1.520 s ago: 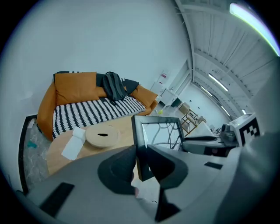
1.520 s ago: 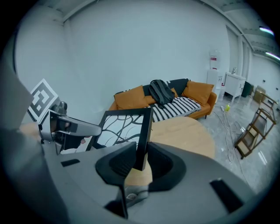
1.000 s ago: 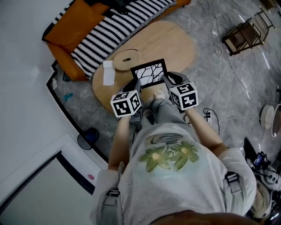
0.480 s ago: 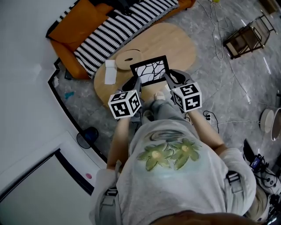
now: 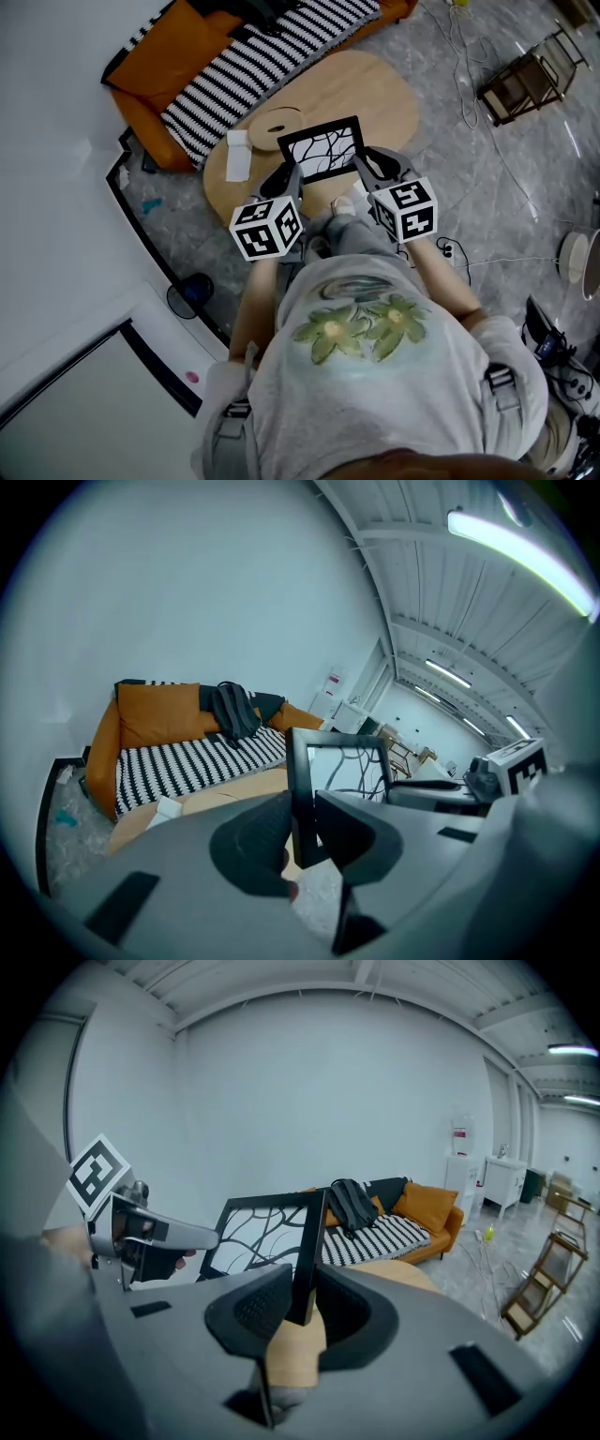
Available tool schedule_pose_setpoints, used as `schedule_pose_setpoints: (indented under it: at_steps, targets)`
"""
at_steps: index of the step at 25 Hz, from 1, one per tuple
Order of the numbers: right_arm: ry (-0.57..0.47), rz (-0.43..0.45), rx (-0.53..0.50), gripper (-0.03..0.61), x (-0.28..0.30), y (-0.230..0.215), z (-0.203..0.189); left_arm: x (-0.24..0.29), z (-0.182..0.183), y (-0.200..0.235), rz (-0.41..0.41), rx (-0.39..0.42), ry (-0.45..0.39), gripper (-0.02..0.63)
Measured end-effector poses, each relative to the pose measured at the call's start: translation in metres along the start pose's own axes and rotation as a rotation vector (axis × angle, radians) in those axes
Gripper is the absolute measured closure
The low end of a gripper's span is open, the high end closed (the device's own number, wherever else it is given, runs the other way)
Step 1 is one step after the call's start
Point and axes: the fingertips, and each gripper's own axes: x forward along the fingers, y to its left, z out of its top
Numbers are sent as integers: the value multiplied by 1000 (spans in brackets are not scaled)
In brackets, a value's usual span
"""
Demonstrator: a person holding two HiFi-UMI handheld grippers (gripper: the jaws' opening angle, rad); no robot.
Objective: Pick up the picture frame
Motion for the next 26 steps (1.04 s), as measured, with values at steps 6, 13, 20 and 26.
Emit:
schedule_pose_setpoints:
  at_steps: [6,13,20,26]
  targets:
    - [-7,1,-9,494,-3,-1,5,-2,3,-3,2,6,-3,525]
    - [-9,-2,-9,494,-5,2,5,-5,5,-4,-2,11,-5,525]
    - [-13,-3,-5,494,-7,4,6,-9,5,-4,0,6,-9,523]
    - [-3,-5,8,494,-9,5,5,-12,5,-5,-2,7,0,525]
